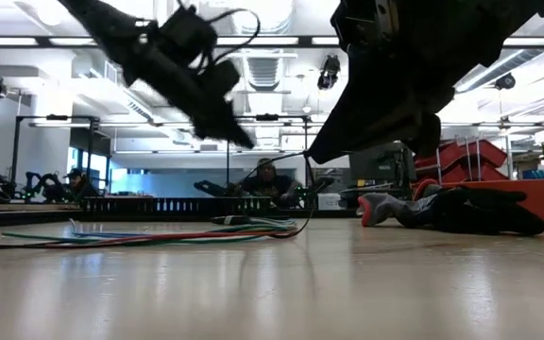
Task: Ziptie cables
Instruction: Wrap the black zip tie on the cable
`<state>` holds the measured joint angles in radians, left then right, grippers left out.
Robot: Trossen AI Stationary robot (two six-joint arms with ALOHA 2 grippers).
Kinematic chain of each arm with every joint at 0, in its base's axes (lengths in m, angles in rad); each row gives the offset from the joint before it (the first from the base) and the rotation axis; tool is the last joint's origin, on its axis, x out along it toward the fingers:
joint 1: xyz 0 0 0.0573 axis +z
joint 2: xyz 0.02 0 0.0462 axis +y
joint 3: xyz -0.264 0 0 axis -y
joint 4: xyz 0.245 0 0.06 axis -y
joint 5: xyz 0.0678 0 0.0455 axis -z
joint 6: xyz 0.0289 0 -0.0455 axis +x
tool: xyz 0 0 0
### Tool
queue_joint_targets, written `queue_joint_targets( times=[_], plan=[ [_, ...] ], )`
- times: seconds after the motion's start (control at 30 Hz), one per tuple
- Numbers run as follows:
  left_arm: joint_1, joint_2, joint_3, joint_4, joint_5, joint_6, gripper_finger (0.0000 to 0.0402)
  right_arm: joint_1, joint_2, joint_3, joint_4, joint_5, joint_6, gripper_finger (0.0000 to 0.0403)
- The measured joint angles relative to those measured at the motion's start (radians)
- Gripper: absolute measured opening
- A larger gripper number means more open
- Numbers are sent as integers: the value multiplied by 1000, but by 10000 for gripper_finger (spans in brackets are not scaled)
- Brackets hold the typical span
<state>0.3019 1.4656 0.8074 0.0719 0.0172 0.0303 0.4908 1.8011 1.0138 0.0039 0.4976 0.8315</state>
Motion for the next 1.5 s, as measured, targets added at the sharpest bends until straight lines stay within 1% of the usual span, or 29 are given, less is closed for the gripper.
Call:
queue_joint_targets(
  times=[0.1, 0.2, 0.27, 0.37, 0.5, 0.67, 0.87, 0.93, 1.13, 1.23, 1.33, 1.5],
  plan=[
    [0, -7, -90, 35, 8, -30, 59, 0, 0, 0, 1, 0, -5, 0],
    [-2, 2, -156, 159, 9, -79, 59, 0, 0, 0, 1, 0, -12, 0],
    [-6, 21, -185, 205, 21, -115, 59, 0, 0, 0, 2, 0, -12, 0],
    [-8, 55, -190, 235, 26, -129, 59, 0, 0, 0, 2, 0, -17, 0],
    [-10, 118, -152, 251, 26, -126, 65, -3, 0, 0, 3, 1, -17, 0],
    [-20, 233, -81, 244, 30, -99, 90, -5, 0, 0, 2, 1, -16, 0],
    [-10, 378, 30, 146, 18, -110, 116, -5, 0, 0, 2, 0, -13, 0],
    [-7, 405, 67, 101, -10, -86, 121, -5, 0, 0, 1, 0, -13, 0],
    [0, 414, 136, 60, -53, -25, 128, -5, 13, 0, 3, -8, 0, 0],
    [6, 410, 168, 2, -82, 6, 124, -4, 17, -1, 8, -8, 11, 0],
    [7, 399, 182, -42, -90, 15, 118, -5, 22, -1, 10, -8, 19, 0],
    [9, 336, 180, -8, -98, 56, 116, -5, 22, -1, 19, -8, 24, 0]
  ],
)
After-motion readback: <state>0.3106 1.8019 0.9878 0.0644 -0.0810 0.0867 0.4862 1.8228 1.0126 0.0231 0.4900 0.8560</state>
